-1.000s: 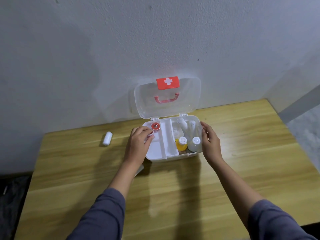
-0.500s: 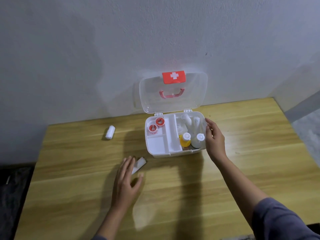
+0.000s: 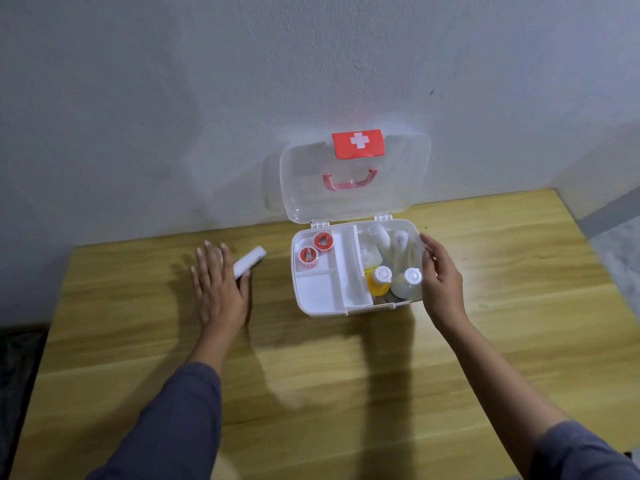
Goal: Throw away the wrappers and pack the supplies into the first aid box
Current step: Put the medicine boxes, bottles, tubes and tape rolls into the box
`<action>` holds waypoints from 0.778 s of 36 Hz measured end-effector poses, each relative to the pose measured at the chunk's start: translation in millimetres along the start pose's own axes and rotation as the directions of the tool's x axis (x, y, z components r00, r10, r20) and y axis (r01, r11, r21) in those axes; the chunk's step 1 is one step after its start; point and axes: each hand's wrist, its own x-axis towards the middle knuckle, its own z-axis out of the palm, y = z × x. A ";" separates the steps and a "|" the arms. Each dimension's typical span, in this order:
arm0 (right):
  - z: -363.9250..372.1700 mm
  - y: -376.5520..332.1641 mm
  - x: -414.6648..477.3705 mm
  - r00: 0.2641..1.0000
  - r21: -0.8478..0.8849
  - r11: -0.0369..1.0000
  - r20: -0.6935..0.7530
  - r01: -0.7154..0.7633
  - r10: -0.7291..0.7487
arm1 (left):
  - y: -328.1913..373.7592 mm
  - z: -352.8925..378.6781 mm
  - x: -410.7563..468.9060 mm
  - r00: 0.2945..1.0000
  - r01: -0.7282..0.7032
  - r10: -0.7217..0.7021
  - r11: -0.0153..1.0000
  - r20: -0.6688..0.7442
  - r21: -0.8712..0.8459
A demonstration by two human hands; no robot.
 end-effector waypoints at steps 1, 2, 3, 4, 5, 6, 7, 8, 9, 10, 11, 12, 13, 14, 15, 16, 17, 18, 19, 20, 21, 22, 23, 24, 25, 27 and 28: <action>0.2 0.2 0.1 1.000 0.000 1.000 -0.001 0.000 0.000 | -1.7 1.0 6.7 1.000 0.017 -0.017 1.000 0.012 -0.010; 0.5 0.3 0.3 1.000 0.000 1.000 -0.003 -0.001 0.001 | -2.3 1.1 12.1 0.999 0.036 -0.035 0.999 0.029 -0.034; 0.5 0.6 0.4 1.000 0.000 1.000 -0.004 -0.002 0.002 | -2.0 0.8 16.1 0.998 0.055 -0.053 0.997 0.045 -0.060; 0.7 0.4 0.5 1.000 0.003 1.000 -0.007 -0.003 0.003 | -0.7 -0.4 18.3 0.996 0.074 -0.070 0.994 0.055 -0.077; 1.1 0.5 0.4 1.000 0.009 1.000 -0.009 -0.006 0.006 | 0.5 -1.8 18.7 0.995 0.092 -0.087 0.993 0.057 -0.079; 1.3 0.4 0.2 1.000 0.018 1.000 -0.010 -0.011 0.012 | 1.6 -2.8 17.8 0.993 0.106 -0.102 0.991 0.051 -0.077; 1.6 0.4 0.0 1.000 0.027 0.999 -0.009 -0.016 0.016 | 1.9 -2.6 15.9 0.993 0.116 -0.114 0.990 0.040 -0.078; 1.8 0.4 -0.1 1.000 0.033 0.999 -0.008 -0.019 0.019 | 2.5 -2.9 13.0 0.992 0.128 -0.126 0.988 0.029 -0.085; 1.8 0.1 -0.2 1.000 0.036 0.999 -0.008 -0.019 0.019 | 3.2 -2.0 9.1 0.990 0.141 -0.140 0.986 0.013 -0.092; 1.8 0.1 -0.2 1.000 0.038 0.999 -0.009 -0.019 0.019 | 4.6 -1.2 4.6 0.987 0.156 -0.158 0.982 -0.007 -0.104; 1.9 -0.4 -0.4 1.000 0.040 0.999 -0.009 -0.019 0.020 | 7.4 -0.9 -0.5 0.982 0.180 -0.185 0.975 -0.027 -0.131; 1.8 -0.9 -0.5 1.000 0.042 0.999 -0.009 -0.021 0.021 | 12.2 -1.6 -6.6 0.973 0.217 -0.227 0.960 -0.040 -0.177; 1.6 -1.4 -0.7 1.000 0.044 0.999 -0.009 -0.022 0.022 | 18.8 -3.1 -13.3 0.959 0.261 -0.280 0.935 -0.047 -0.241; 1.5 -2.0 -0.9 1.000 0.045 0.999 -0.010 -0.023 0.023 | 26.6 -5.4 -20.8 0.942 0.302 -0.332 0.900 -0.046 -0.314; 1.2 -2.6 -1.2 1.000 0.046 0.999 -0.009 -0.024 0.024 | 35.3 -8.7 -28.4 0.928 0.321 -0.369 0.863 -0.052 -0.390; 1.1 -3.0 -1.5 1.000 0.047 0.999 -0.007 -0.025 0.026 | 44.7 -13.8 -35.2 0.921 0.309 -0.384 0.830 -0.072 -0.465; 1.1 -3.3 -1.7 1.000 0.050 0.998 -0.005 -0.026 0.026 | 54.4 -20.6 -40.9 0.920 0.268 -0.377 0.804 -0.107 -0.531; 1.2 -3.3 -2.1 1.000 0.053 0.998 -0.003 -0.027 0.027 | 64.6 -28.3 -45.3 0.923 0.212 -0.357 0.785 -0.145 -0.582; 1.4 -3.6 -2.4 1.000 0.054 0.998 -0.002 -0.028 0.029 | 75.3 -36.1 -49.0 0.929 0.154 -0.326 0.772 -0.177 -0.617; 1.6 -4.0 -2.8 1.000 0.055 0.998 -0.004 -0.029 0.029 | 86.8 -44.4 -52.1 0.937 0.095 -0.285 0.764 -0.202 -0.639; 1.9 -4.6 -3.1 1.000 0.057 0.998 -0.007 -0.029 0.029 | 98.7 -52.3 -54.9 0.947 0.039 -0.237 0.757 -0.219 -0.653; 2.1 -5.2 -3.4 1.000 0.061 0.998 -0.010 -0.029 0.029 | 110.2 -58.9 -57.2 0.956 -0.009 -0.189 0.749 -0.226 -0.663; 2.2 -5.9 -3.7 0.999 0.064 0.997 -0.011 -0.030 0.030 | 121.2 -64.1 -59.1 0.964 -0.045 -0.144 0.739 -0.223 -0.673; 2.2 -6.1 -3.9 0.999 0.066 0.997 -0.010 -0.031 0.031 | 130.5 -67.7 -60.7 0.974 -0.066 -0.102 0.729 -0.204 -0.681; 2.2 -6.0 -4.0 0.999 0.065 0.997 -0.007 -0.031 0.032 | 138.4 -70.3 -62.4 0.983 -0.076 -0.059 0.728 -0.173 -0.682; 1.7 -5.5 -3.7 1.000 0.059 0.998 -0.001 -0.031 0.031 | 148.7 -70.8 -65.7 0.993 -0.092 0.019 0.755 -0.119 -0.649; 1.4 -5.4 -3.6 1.000 0.056 0.998 0.002 -0.030 0.030 | 151.7 -70.0 -67.5 0.993 -0.103 0.048 0.777 -0.105 -0.620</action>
